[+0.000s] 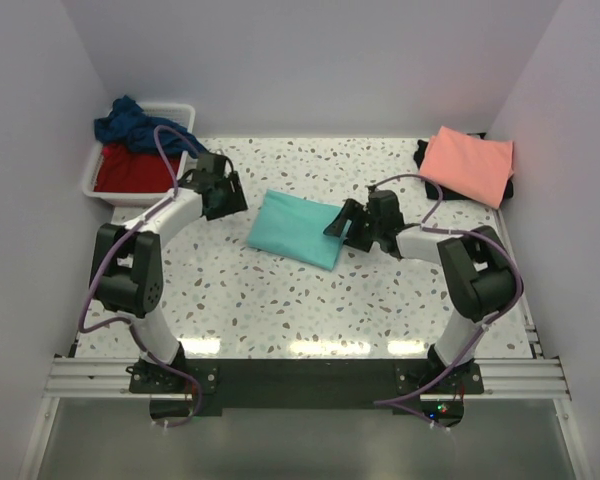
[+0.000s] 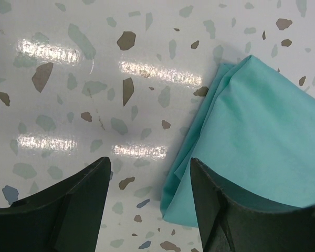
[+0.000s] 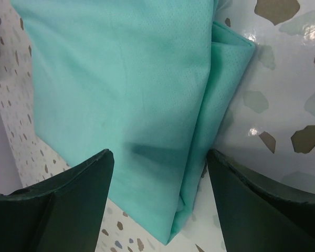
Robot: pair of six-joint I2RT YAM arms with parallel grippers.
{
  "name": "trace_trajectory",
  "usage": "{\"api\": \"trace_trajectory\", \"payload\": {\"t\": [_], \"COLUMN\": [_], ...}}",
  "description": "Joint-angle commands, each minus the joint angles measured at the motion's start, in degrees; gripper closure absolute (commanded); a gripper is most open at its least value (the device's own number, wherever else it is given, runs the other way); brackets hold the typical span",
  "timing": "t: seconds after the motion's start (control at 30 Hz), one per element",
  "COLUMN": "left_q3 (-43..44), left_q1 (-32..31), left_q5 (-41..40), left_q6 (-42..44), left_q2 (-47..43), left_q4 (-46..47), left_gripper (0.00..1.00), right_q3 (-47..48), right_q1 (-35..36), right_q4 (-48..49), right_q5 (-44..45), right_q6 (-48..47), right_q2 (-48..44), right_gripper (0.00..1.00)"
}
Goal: Fold and stack the t-shirts
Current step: Fold the tshirt, then neatly place the folded tshirt to the corner
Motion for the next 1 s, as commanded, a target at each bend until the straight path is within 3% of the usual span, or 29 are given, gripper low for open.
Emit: {"api": "trace_trajectory", "payload": {"t": [0.0, 0.2, 0.3, 0.33, 0.4, 0.43, 0.5, 0.53, 0.73, 0.97], "left_q3": [-0.84, -0.49, -0.14, 0.04, 0.04, 0.04, 0.04, 0.04, 0.04, 0.04], "left_q1": [1.06, 1.76, 1.85, 1.85, 2.03, 2.12, 2.29, 2.29, 2.56, 2.64], "left_q5": [0.66, 0.83, 0.92, 0.92, 0.92, 0.92, 0.74, 0.74, 0.65, 0.92], "left_q6": [0.88, 0.70, 0.62, 0.62, 0.70, 0.79, 0.88, 0.88, 0.88, 0.62], "left_q2": [-2.97, -3.06, -2.97, -2.88, -2.97, -2.97, -3.32, -3.49, -4.29, -4.90], "left_q4": [2.57, 2.48, 2.40, 2.22, 2.13, 2.04, 1.96, 1.87, 1.61, 1.34], "left_gripper": [0.33, 0.33, 0.33, 0.33, 0.33, 0.33, 0.33, 0.33, 0.33, 0.33], "right_q3": [0.23, 0.93, 2.60, 3.04, 3.92, 4.36, 5.41, 5.85, 10.94, 28.58], "right_q1": [-0.03, 0.14, 0.15, 0.15, 0.06, 0.14, 0.14, 0.15, 0.15, 0.06], "right_q4": [1.28, 2.41, 2.77, 2.51, 2.42, 1.90, 0.76, -0.03, -10.99, -32.45], "right_q5": [-1.14, -5.25, -6.85, -7.29, -7.90, -7.91, -7.73, -7.47, -1.86, 13.78], "right_q6": [1.68, 1.94, 2.38, 2.73, 2.65, 2.56, 2.30, 1.51, -4.97, -17.56], "right_q2": [2.14, 5.04, 7.94, 8.47, 9.79, 10.06, 10.41, 10.50, 8.13, 6.81], "right_gripper": [0.24, 0.30, 0.47, 0.58, 0.65, 0.75, 0.85, 0.98, 1.00, 1.00]}}
